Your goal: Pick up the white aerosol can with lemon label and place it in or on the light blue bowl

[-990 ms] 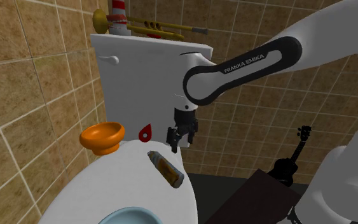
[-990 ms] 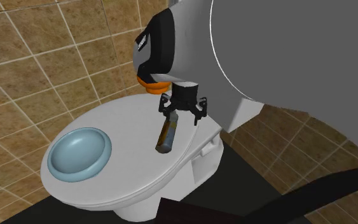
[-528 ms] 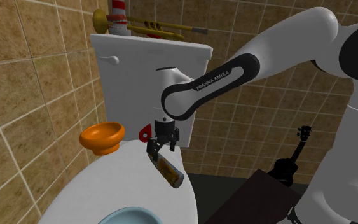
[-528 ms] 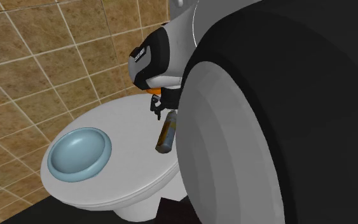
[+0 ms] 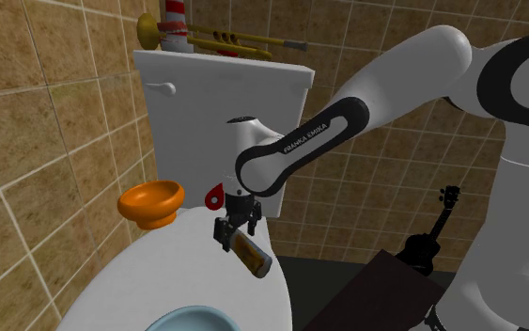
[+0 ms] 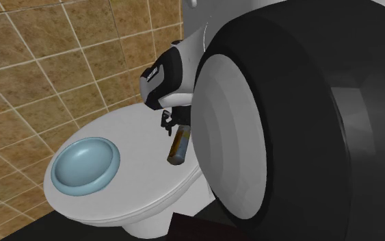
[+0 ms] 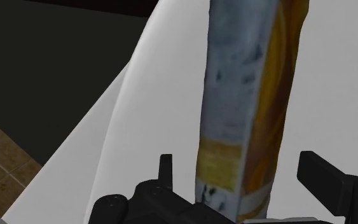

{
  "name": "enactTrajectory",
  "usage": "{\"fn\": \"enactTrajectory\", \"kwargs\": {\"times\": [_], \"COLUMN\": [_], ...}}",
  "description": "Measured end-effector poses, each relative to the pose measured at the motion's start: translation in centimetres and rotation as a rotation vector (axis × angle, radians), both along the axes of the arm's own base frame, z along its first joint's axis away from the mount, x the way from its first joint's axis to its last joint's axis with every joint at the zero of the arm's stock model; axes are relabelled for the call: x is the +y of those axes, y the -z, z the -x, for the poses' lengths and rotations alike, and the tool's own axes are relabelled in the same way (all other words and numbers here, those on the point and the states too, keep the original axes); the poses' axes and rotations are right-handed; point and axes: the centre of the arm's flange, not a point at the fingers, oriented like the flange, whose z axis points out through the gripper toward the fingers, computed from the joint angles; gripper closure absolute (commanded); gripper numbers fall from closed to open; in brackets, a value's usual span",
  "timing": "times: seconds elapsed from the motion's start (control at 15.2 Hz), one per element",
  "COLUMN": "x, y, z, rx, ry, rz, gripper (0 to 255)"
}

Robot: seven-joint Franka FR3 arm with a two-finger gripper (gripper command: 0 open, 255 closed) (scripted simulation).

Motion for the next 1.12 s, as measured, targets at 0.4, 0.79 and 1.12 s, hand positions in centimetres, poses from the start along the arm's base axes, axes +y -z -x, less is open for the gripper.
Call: {"fn": "enactTrajectory", "kwargs": {"times": [0.4,0.79,1.12], "x": [0.02,0.02,0.02], "y": [0.45,0.45,0.45], "z": [0.01,0.01,0.01], "rx": [0.000,-0.001,-0.001], "ry": [0.000,0.000,0.000], "rz": [0.000,0.000,0.000], "gripper": [0,255,255]}}
